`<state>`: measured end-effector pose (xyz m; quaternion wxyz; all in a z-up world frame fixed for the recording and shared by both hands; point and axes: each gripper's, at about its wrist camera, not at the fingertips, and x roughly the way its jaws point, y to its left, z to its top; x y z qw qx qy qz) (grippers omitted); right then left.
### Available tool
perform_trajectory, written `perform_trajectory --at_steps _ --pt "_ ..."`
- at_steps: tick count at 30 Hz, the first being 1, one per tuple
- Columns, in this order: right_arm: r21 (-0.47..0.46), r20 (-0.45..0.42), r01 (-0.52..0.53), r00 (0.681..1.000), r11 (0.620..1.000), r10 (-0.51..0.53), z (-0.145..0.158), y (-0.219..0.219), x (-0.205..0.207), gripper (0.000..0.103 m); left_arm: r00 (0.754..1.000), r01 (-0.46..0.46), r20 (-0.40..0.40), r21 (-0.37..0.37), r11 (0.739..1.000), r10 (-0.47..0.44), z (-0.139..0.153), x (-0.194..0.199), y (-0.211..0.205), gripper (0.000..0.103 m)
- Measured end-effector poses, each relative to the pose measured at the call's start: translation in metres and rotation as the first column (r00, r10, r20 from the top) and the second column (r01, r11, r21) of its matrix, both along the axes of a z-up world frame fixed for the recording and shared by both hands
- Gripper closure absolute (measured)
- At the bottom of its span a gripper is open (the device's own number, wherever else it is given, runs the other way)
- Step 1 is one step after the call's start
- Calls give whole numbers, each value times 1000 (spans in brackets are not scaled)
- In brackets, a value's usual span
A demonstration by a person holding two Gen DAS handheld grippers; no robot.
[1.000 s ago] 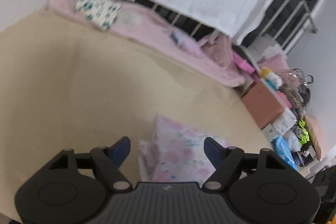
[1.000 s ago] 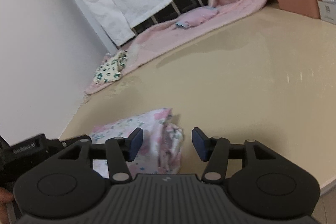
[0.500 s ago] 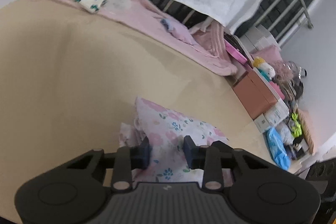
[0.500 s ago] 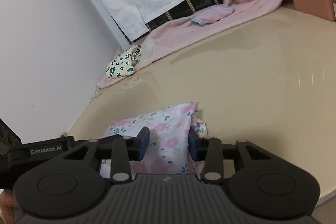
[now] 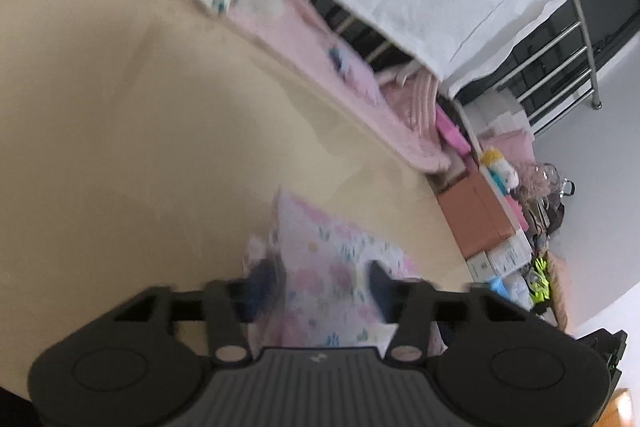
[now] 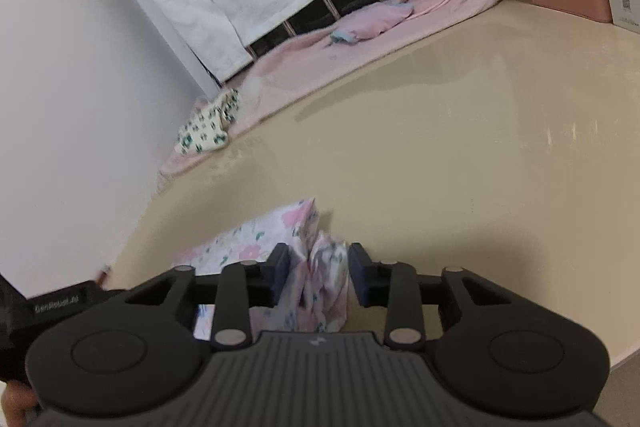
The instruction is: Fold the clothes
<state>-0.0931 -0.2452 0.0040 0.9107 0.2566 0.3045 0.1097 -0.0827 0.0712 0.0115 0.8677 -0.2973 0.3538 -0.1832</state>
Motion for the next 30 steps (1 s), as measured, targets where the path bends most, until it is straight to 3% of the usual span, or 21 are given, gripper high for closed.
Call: perform_trajectory --at_steps 2,5,7,8,9,11,13,14,15,17,19,20,21,24,27,30 --pt "-13 -13 -17 1000 1000 17 3 -1 3 47 999 -38 38 51 998 36 10 -4 2 12" --pt "-33 -20 -64 998 997 64 0 9 11 45 1000 7 -17 102 995 -6 9 8 -3 13" --pt "-32 -23 -101 995 994 100 -3 18 16 59 999 29 -27 77 997 -27 3 12 -6 14" --pt "-31 -29 -115 993 993 114 -4 21 17 81 999 39 -32 64 997 -37 0 14 -7 18" --pt "-27 -33 -132 991 991 131 -4 24 18 88 998 50 -36 51 997 -48 -3 16 -8 26" --pt "-29 -33 -148 989 989 147 0 28 19 88 998 48 -49 64 997 -45 -2 16 -7 27" --pt "-39 -28 -133 991 990 132 6 25 16 82 996 57 -67 72 996 -52 0 15 -4 26" --pt "-40 -34 -131 991 991 130 8 22 15 72 995 67 -78 72 995 -61 1 13 -1 24" --pt "-41 -41 -129 991 991 128 10 19 14 55 994 76 -81 70 995 -70 1 13 1 22" --pt "-30 -66 -142 988 989 140 8 15 15 48 992 110 -66 49 993 -107 -2 14 1 23" --pt "-5 -95 -161 983 987 160 3 13 18 48 988 145 -49 29 989 -144 -5 15 1 29" --pt "18 -99 -173 980 985 174 -1 14 20 51 988 143 -58 25 989 -142 -7 18 1 40" --pt "40 -91 -189 977 981 192 -5 16 23 58 988 140 -68 21 990 -139 -10 22 1 60" --pt "73 -96 -204 973 976 210 -11 21 31 83 987 130 -91 -25 991 -132 -15 31 7 69" --pt "142 -100 -210 969 967 225 -10 22 44 91 990 102 -89 -76 992 -108 -13 39 18 78" --pt "184 -71 -233 966 955 250 4 26 57 92 994 84 -60 -117 990 -92 2 52 29 80"
